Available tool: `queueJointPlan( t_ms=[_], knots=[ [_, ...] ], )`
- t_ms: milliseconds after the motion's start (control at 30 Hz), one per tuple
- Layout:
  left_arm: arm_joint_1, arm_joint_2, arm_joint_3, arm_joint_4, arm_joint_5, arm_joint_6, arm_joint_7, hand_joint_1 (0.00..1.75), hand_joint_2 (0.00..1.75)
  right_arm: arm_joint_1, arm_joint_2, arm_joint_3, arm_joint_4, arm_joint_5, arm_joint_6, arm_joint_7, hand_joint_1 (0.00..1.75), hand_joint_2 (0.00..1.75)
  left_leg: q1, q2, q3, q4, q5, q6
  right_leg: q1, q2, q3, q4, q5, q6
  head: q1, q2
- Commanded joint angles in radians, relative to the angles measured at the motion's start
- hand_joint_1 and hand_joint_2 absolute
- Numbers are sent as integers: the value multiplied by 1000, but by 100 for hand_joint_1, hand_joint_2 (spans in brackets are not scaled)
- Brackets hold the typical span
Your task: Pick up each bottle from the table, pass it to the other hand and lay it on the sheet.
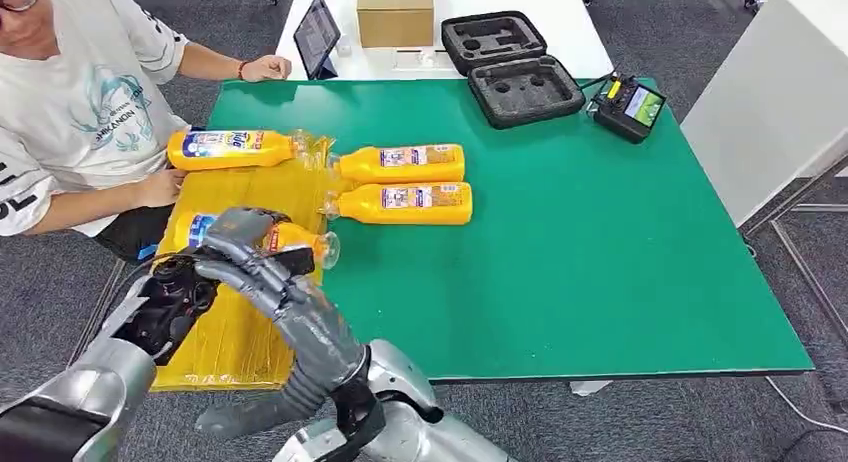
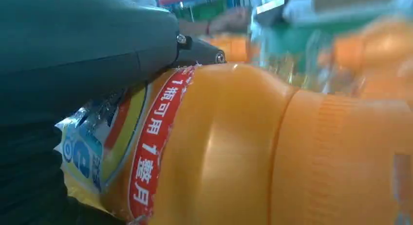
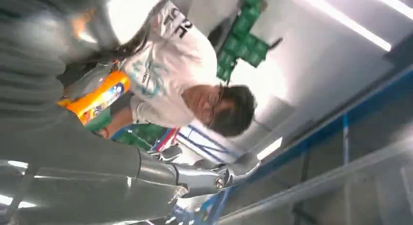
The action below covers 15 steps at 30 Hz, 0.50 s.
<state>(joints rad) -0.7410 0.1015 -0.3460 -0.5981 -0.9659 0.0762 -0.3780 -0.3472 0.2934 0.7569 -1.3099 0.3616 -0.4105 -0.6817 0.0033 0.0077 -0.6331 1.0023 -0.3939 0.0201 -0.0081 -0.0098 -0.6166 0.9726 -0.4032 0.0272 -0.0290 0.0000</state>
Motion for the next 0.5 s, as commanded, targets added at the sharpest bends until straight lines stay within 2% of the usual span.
queueJointPlan(
  t_ms=[33,100,133,233,500],
  knots=[
    [-114,29,-97,212,-13,-41,8,175,175,-65,2,56,126,-2,3,7,0,175,1,1,7,0,-3,-1,1,2,7,0,-2,-1,0,0],
    [-113,29,-97,213,-13,-41,8,175,175,-65,0,55,126,-2,3,7,0,175,2,0,5,0,-2,-1,1,1,5,0,-2,-1,0,0],
    [-111,43,-104,213,-21,-97,32,175,175,-68,-1,60,122,-5,11,11,0,175,1,0,3,0,-1,-1,1,1,3,0,-1,-1,0,0],
    [-109,63,-95,220,-20,-124,45,175,175,-69,1,63,120,-6,12,22,0,175,2,2,5,0,-3,-1,1,3,5,0,-2,-1,0,0],
    [-109,66,-95,220,-21,-124,45,175,175,-69,1,63,120,-6,12,22,0,175,2,0,5,0,-2,-1,1,2,4,-1,-1,-1,0,0]
  ],
)
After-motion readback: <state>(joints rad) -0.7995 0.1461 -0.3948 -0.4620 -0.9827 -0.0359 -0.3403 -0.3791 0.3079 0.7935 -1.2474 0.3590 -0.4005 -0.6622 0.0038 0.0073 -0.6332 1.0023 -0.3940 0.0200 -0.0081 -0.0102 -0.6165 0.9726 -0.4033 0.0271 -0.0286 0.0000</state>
